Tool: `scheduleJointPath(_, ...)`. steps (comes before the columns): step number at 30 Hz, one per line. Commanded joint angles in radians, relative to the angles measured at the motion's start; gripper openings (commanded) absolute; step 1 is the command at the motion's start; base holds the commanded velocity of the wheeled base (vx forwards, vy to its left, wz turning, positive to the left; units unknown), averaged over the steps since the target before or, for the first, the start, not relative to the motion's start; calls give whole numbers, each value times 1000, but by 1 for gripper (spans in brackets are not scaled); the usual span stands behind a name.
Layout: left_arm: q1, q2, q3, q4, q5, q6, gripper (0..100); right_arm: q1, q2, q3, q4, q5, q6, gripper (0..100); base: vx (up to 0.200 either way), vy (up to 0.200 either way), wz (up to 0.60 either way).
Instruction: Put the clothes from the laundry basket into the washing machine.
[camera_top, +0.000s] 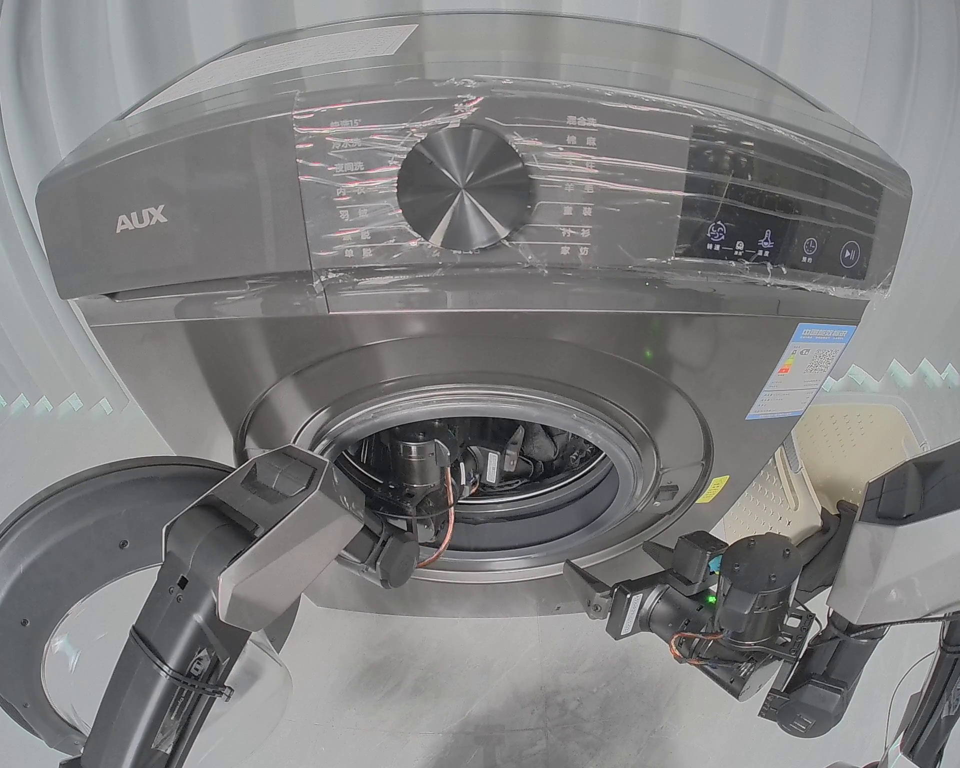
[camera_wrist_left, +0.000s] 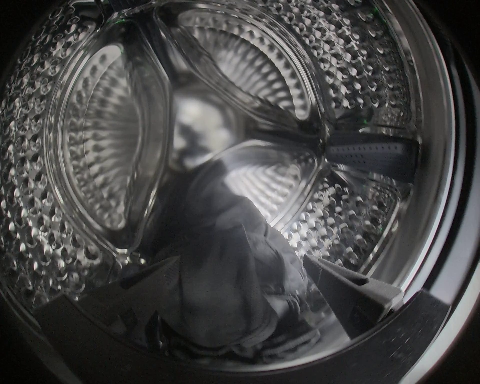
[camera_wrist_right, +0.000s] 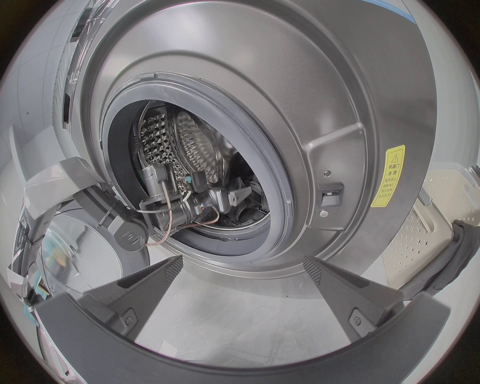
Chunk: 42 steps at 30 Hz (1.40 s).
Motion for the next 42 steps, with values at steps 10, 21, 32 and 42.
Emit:
scheduleJointPath(10,-151,-303,564,-166,-2,-8,100,0,-6,9,1,-2,1,100,0,0,0)
scheduleJointPath(21,-343,-550,1075,-389,8,-57,100,47,-124,126,2,1,-8,100,0,0,0)
scheduleJointPath(32,-532,-889,1503,-492,88,-135,100,102,-269,285,2,-11,-11,100,0,0,0)
scheduleJointPath(42,-518,-1118,1619,-481,223,-187,100,85,-427,304,83,-121,-22,100,0,0,0)
